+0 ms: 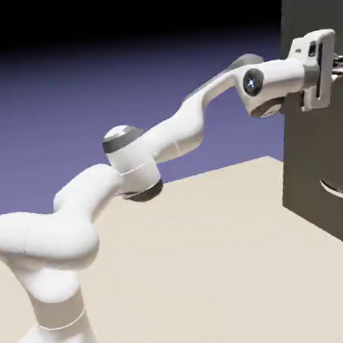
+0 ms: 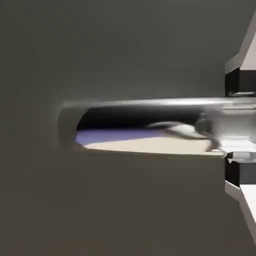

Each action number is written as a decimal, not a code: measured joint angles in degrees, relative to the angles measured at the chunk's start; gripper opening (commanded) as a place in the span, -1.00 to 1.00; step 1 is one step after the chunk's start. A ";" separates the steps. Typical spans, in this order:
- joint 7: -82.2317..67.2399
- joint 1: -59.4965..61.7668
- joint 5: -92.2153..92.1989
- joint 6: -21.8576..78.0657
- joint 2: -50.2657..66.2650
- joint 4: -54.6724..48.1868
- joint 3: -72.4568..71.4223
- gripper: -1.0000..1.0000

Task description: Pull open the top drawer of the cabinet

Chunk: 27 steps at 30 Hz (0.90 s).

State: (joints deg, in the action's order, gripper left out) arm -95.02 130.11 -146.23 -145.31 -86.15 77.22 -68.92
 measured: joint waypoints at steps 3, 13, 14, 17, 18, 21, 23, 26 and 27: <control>-1.94 -3.85 -0.61 2.22 -0.44 6.23 0.35 -1.00; -7.05 -17.13 -0.79 9.47 -2.00 26.98 2.34 -1.00; -7.47 -18.52 -0.64 10.16 -2.17 29.06 2.63 -1.00; -8.61 -22.74 -0.02 12.19 -2.75 35.27 3.60 -1.00; -8.96 -24.18 0.34 12.85 -2.96 37.34 3.97 -1.00; -9.81 -28.78 2.59 14.80 -3.69 43.31 5.13 -1.00; -10.40 -31.61 2.42 15.94 -4.24 47.70 6.22 -1.00; -10.68 -32.67 2.50 16.32 -4.46 49.23 6.62 1.00; -10.86 -34.27 3.17 16.84 -4.82 51.30 7.25 1.00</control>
State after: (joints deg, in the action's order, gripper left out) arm -105.89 95.84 -143.06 -128.47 -90.97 128.52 -61.66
